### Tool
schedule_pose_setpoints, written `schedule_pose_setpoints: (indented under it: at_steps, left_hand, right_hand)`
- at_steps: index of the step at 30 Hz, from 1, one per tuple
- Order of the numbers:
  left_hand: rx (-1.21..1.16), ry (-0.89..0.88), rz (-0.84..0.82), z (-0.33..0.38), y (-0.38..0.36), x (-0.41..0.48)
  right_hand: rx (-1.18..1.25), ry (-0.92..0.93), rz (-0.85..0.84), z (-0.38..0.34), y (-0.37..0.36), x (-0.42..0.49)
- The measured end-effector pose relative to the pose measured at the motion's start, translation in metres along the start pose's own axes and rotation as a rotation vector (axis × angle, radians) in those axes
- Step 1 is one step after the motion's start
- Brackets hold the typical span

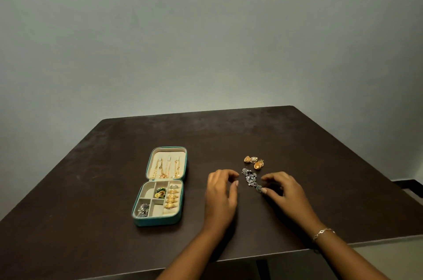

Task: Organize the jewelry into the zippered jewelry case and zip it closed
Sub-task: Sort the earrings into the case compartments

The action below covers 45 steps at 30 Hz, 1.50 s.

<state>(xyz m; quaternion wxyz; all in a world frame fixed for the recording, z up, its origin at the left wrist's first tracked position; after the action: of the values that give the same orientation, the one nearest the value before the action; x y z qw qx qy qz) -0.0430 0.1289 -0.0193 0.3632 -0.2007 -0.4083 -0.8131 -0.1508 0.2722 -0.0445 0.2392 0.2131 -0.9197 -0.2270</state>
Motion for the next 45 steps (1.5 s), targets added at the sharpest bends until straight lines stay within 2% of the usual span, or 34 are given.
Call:
schedule_pose_setpoints:
  at_steps: [5,12,19,27,31,40,45]
  left_hand:
    - [0.018,0.087,-0.050,-0.014,-0.023,0.012]
    - [0.043,0.144,-0.089,-0.020,-0.041,0.028]
    - [-0.023,0.082,-0.192,-0.016,-0.061,0.032]
    - [-0.202,-0.013,-0.263,0.010,-0.066,0.014]
    - [-0.250,0.018,-0.231,0.008,-0.063,0.012]
    - [-0.296,0.080,-0.205,0.004,-0.057,0.009]
    - [-0.388,0.120,-0.231,-0.004,-0.063,0.008]
  right_hand:
    - [-0.108,-0.040,-0.050,0.005,-0.010,0.002]
    - [-0.034,-0.013,0.013,0.007,-0.003,0.002]
    - [0.387,-0.132,0.127,0.023,0.009,0.004]
    - [0.798,-0.150,0.076,0.026,-0.001,0.002]
    - [0.813,-0.089,0.017,0.017,-0.005,0.001]
    - [0.744,-0.020,0.012,0.016,-0.003,0.003]
    - [0.731,-0.003,-0.090,0.012,-0.011,0.003]
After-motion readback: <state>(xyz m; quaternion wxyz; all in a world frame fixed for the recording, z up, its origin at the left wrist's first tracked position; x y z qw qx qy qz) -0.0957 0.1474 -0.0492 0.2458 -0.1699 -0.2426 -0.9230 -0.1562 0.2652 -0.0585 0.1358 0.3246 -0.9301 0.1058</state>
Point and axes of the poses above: each hand's wrist, its own x-axis towards the middle knuckle, its own y-axis out of the back of the hand, z = x × y, the point moved 9 cm from there along x, towards the middle knuckle, and after that the axes turned 11 degrees about x, right-handed, at the moved point
